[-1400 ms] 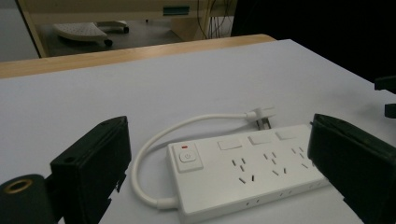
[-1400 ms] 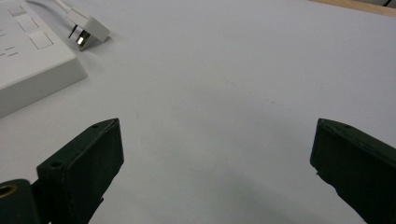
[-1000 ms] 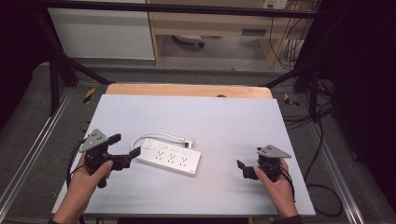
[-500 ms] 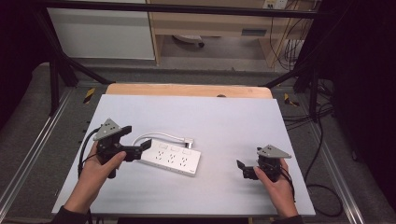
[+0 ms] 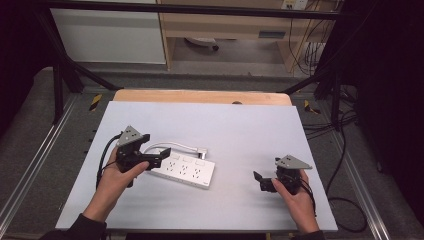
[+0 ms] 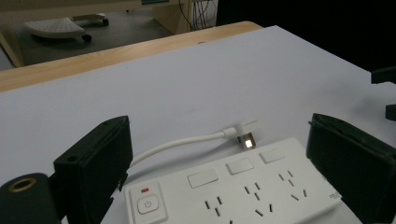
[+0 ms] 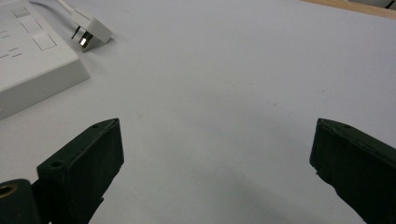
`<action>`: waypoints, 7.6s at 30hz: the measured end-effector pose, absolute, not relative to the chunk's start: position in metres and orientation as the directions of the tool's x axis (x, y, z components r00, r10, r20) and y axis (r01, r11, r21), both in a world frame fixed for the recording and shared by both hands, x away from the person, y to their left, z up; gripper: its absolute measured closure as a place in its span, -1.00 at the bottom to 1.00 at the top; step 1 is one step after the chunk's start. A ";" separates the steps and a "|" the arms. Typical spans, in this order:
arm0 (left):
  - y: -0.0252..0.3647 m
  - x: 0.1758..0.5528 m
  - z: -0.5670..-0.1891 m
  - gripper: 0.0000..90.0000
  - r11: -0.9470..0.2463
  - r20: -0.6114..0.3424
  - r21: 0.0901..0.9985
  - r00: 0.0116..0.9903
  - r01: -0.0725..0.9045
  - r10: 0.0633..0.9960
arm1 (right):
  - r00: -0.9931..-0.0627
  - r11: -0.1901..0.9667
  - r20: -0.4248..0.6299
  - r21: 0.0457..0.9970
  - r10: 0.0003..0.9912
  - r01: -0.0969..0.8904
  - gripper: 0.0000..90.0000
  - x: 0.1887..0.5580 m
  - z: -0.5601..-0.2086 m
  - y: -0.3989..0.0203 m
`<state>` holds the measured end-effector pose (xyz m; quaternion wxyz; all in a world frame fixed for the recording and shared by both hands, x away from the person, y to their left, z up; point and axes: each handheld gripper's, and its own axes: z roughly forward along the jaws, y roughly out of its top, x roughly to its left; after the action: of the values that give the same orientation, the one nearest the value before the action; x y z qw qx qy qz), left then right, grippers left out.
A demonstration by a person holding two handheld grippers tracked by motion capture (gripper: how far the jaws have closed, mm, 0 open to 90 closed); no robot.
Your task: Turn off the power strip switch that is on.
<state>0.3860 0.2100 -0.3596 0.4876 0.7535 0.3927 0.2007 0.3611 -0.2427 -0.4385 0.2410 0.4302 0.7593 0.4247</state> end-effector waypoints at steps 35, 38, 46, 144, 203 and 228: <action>0.200 0.396 -0.389 -0.42 -0.250 -0.079 0.857 0.594 0.450 0.800 | -0.515 0.267 0.003 0.852 0.857 0.450 -0.92 0.362 -0.438 -0.243; 0.199 0.398 -0.392 -0.36 -0.256 -0.076 0.853 0.593 0.455 0.801 | -0.516 0.271 0.000 0.852 0.856 0.449 -0.92 0.362 -0.438 -0.243; 0.198 0.399 -0.394 -0.09 -0.265 -0.070 0.850 0.597 0.455 0.800 | -0.514 0.268 0.001 0.852 0.858 0.450 -0.92 0.362 -0.438 -0.244; 0.170 0.427 -0.429 1.00 -0.334 -0.118 0.775 0.642 0.536 0.757 | -0.493 0.252 0.005 0.855 0.870 0.453 -0.93 0.357 -0.437 -0.249; 0.170 0.429 -0.433 1.00 -0.347 -0.111 0.771 0.649 0.534 0.753 | -0.500 0.261 -0.003 0.856 0.866 0.447 -0.93 0.357 -0.437 -0.249; 0.168 0.428 -0.436 1.00 -0.348 -0.097 0.780 0.650 0.520 0.754 | -0.501 0.259 0.001 0.855 0.865 0.449 -0.93 0.357 -0.437 -0.249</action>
<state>0.4276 0.1676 -0.4356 0.4133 0.8088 0.3939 0.1412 0.3569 -0.2488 -0.4375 0.2445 0.4354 0.7547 0.4254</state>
